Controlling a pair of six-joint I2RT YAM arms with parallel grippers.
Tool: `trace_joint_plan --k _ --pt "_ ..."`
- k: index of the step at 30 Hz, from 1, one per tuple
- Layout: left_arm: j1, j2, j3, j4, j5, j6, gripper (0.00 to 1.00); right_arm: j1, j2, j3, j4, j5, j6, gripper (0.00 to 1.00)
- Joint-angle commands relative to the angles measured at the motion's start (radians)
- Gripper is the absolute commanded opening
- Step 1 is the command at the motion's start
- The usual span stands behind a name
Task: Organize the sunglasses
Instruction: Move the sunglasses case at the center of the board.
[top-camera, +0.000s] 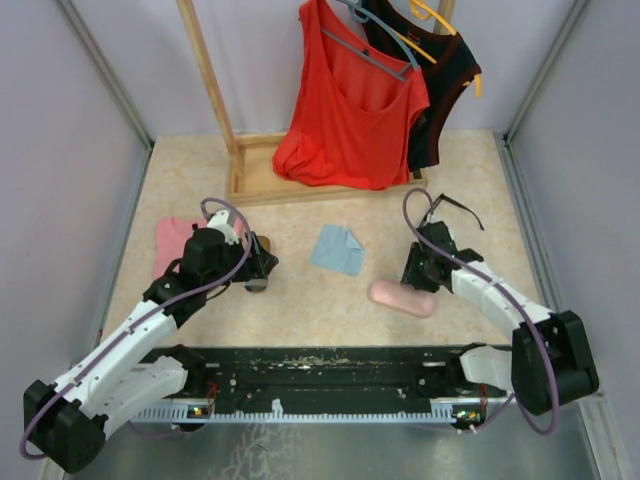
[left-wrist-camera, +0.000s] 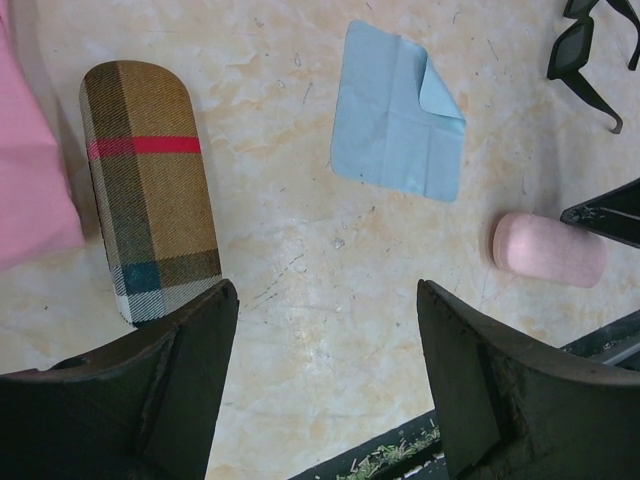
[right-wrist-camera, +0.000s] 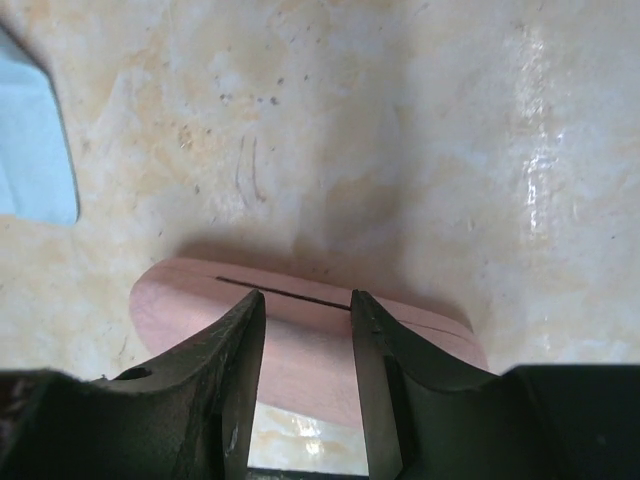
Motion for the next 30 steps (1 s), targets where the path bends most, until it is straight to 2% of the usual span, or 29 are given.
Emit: trace_joint_plan --k 1,5,7,10,12,18,22,25,30 --pt "0.004 -0.007 -0.015 0.033 0.017 0.003 0.78 0.022 -0.135 -0.011 0.015 -0.051 -0.003 0.42" --pt "0.005 -0.013 -0.021 0.033 0.019 0.002 0.78 0.023 -0.212 0.015 0.041 -0.11 -0.142 0.5" --pt "0.005 -0.016 -0.021 0.034 0.02 0.001 0.78 0.023 -0.198 0.04 0.041 -0.122 -0.177 0.54" --pt "0.005 -0.024 -0.02 0.03 0.017 0.001 0.78 0.028 -0.143 0.083 0.029 -0.2 -0.263 0.78" --pt "0.004 -0.03 -0.022 0.031 0.019 -0.003 0.78 0.044 -0.117 0.111 0.031 -0.239 -0.324 0.84" --pt "0.005 -0.032 -0.011 0.02 0.02 0.005 0.78 0.179 -0.004 0.218 -0.025 -0.235 -0.577 0.91" --pt "0.005 -0.04 -0.011 0.018 0.013 0.006 0.78 0.332 0.119 0.275 -0.106 -0.097 -0.732 0.92" --pt "0.005 -0.045 -0.006 0.01 0.013 0.01 0.78 0.363 0.198 0.296 -0.147 0.007 -0.808 0.93" --pt "0.004 -0.06 -0.008 0.001 -0.008 0.016 0.78 0.364 0.21 0.282 -0.134 0.023 -0.881 0.94"
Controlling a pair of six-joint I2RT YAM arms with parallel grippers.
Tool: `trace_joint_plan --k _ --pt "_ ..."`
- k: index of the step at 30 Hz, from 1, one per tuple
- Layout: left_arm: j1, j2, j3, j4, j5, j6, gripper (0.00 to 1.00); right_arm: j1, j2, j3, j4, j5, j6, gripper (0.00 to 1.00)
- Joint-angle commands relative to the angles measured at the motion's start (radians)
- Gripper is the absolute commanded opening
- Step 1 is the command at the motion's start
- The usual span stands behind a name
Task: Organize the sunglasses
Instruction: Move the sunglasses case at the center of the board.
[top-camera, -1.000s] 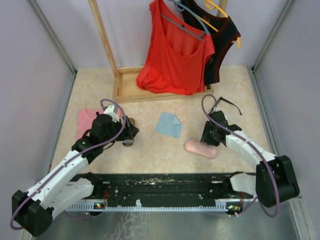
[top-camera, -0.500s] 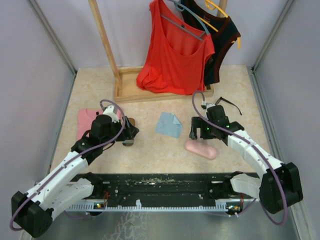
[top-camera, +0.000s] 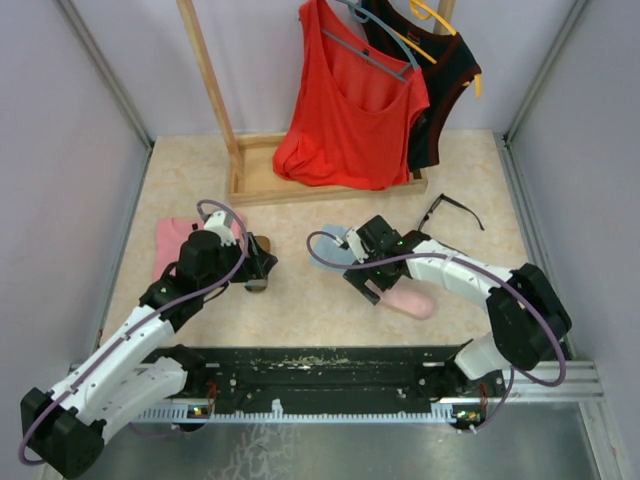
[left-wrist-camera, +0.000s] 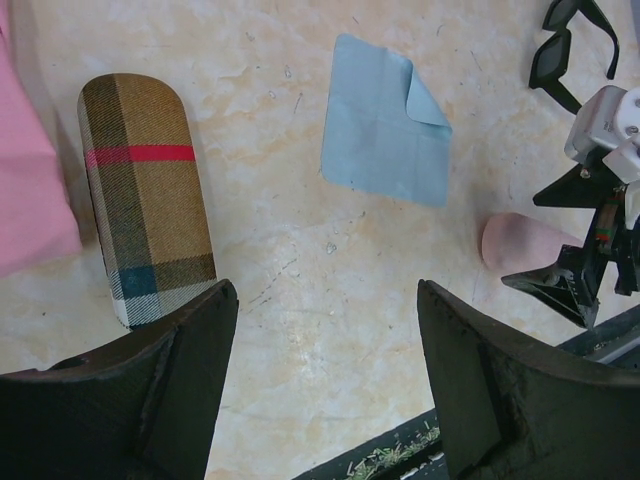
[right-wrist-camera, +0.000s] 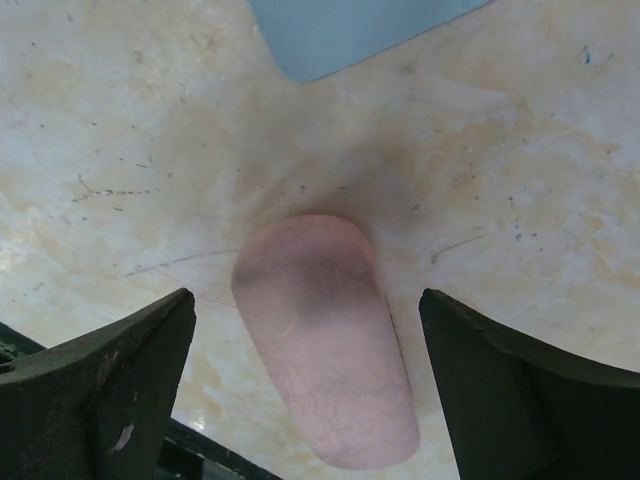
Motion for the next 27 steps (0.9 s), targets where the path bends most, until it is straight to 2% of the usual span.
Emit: trace_joint_plan --k 1,8,12,17,21,27 --pt "0.005 -0.024 0.003 -0.008 -0.019 0.016 0.79 -0.002 -0.013 0.024 -0.008 0.074 -0.122 0.94" --pt "0.004 -0.016 0.004 -0.003 -0.016 0.016 0.79 -0.001 0.051 0.015 -0.006 0.053 -0.148 0.94" --pt "0.005 -0.018 0.007 -0.007 -0.02 0.018 0.79 -0.001 0.077 0.016 -0.009 0.035 -0.154 0.9" --pt "0.005 -0.02 0.008 -0.01 -0.024 0.018 0.79 -0.01 0.11 0.033 -0.03 -0.016 -0.151 0.77" --pt "0.005 -0.019 0.006 -0.01 -0.024 0.017 0.79 -0.016 0.126 0.045 -0.04 -0.057 -0.145 0.56" --pt "0.005 -0.024 0.015 -0.02 -0.028 0.02 0.79 -0.017 0.126 0.077 -0.028 -0.006 -0.06 0.46"
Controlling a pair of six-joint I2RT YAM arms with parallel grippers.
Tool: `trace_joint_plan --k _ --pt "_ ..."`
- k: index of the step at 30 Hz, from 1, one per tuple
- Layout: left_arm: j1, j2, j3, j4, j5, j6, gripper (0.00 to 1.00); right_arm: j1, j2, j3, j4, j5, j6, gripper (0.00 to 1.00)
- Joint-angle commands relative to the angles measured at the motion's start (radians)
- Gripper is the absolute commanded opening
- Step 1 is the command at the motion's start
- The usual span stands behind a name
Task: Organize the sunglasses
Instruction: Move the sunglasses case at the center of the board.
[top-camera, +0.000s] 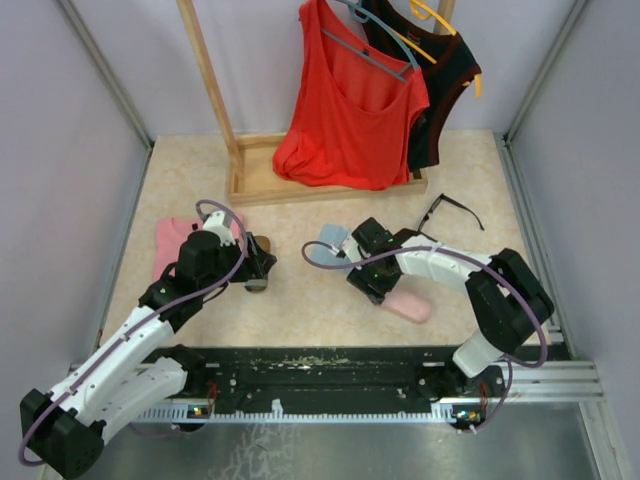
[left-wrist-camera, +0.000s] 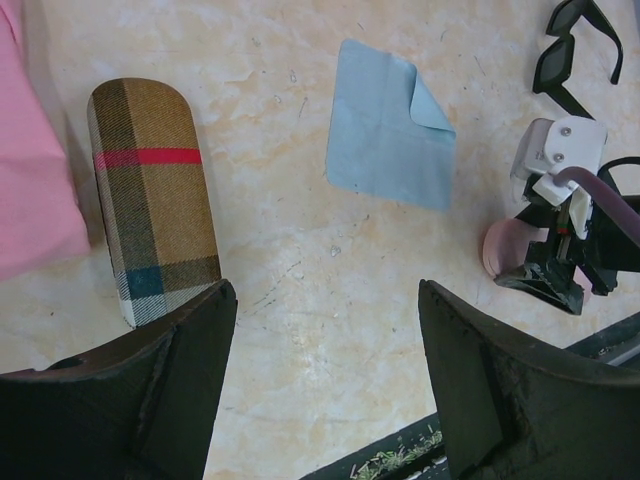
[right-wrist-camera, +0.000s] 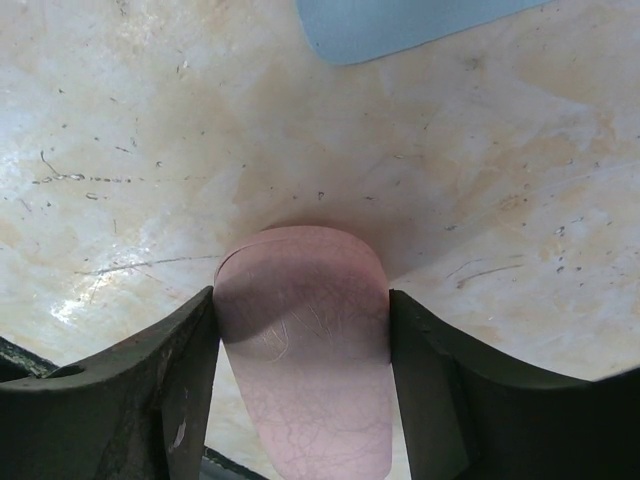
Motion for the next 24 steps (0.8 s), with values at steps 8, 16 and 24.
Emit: trace_joint_plan --k 8,16,24 --pt "0.005 -0.029 0.02 -0.025 -0.018 0.007 0.79 0.062 0.205 0.359 -0.076 0.106 0.519 0.39" --pt "0.005 -0.054 0.014 -0.048 -0.009 -0.005 0.79 0.125 0.393 0.569 -0.133 0.239 0.735 0.43" --pt "0.005 -0.063 -0.011 -0.049 0.0 -0.003 0.79 0.126 0.413 0.573 -0.139 0.245 0.683 0.75"
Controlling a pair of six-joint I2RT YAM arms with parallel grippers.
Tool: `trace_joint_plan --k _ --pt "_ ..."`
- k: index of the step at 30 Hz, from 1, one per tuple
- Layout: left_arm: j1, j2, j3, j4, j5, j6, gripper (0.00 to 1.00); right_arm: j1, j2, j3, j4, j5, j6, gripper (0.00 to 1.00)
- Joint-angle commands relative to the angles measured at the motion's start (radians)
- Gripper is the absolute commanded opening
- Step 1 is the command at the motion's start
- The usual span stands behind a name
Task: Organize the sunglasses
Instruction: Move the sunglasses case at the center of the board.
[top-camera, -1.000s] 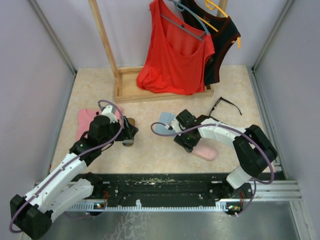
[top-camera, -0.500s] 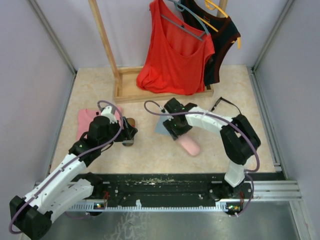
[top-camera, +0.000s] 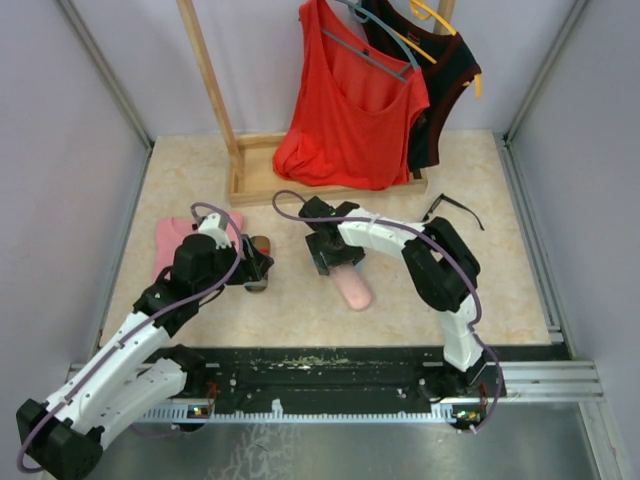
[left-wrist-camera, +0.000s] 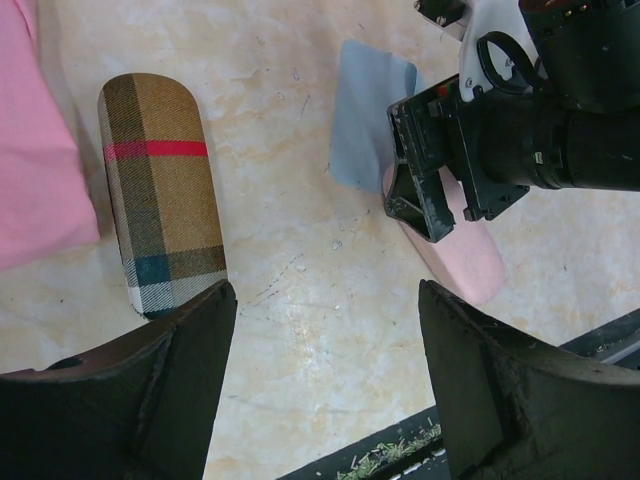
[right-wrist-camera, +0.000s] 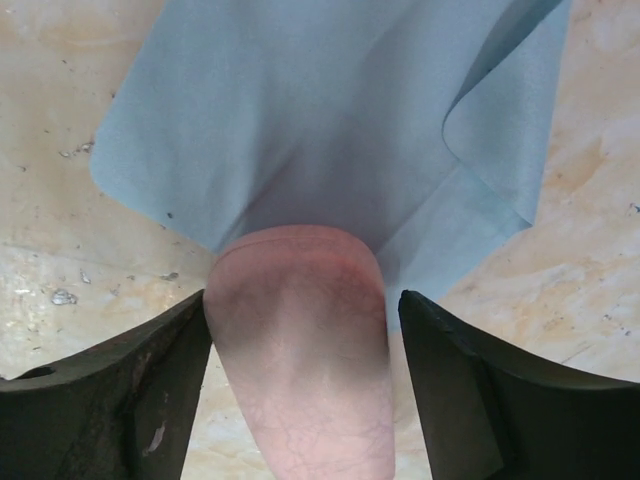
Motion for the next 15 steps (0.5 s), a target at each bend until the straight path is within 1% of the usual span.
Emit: trace_joint_plan --k 1,5,10,11,13,15 --pt "0.005 -0.012 -0.015 -0.004 0.008 -0.002 0.79 0.004 -0.04 0.014 -0.013 0.036 -0.011 0.76" --pt "0.005 -0.01 -0.018 0.002 0.012 -0.005 0.8 -0.001 -0.115 -0.03 0.017 0.013 -0.025 0.79" --pt "0.005 -0.001 -0.016 0.009 0.009 -0.004 0.79 -0.043 -0.246 -0.204 0.134 -0.135 -0.028 0.79" --pt "0.005 0.009 -0.013 0.006 0.004 -0.004 0.79 -0.047 -0.27 -0.236 0.147 -0.143 -0.027 0.79" --pt "0.005 0.028 -0.006 -0.003 -0.01 -0.006 0.78 -0.052 -0.33 -0.304 0.175 -0.109 -0.011 0.79" --pt "0.005 0.056 0.009 -0.012 -0.003 -0.015 0.77 -0.072 -0.416 -0.375 0.256 -0.142 0.006 0.77"
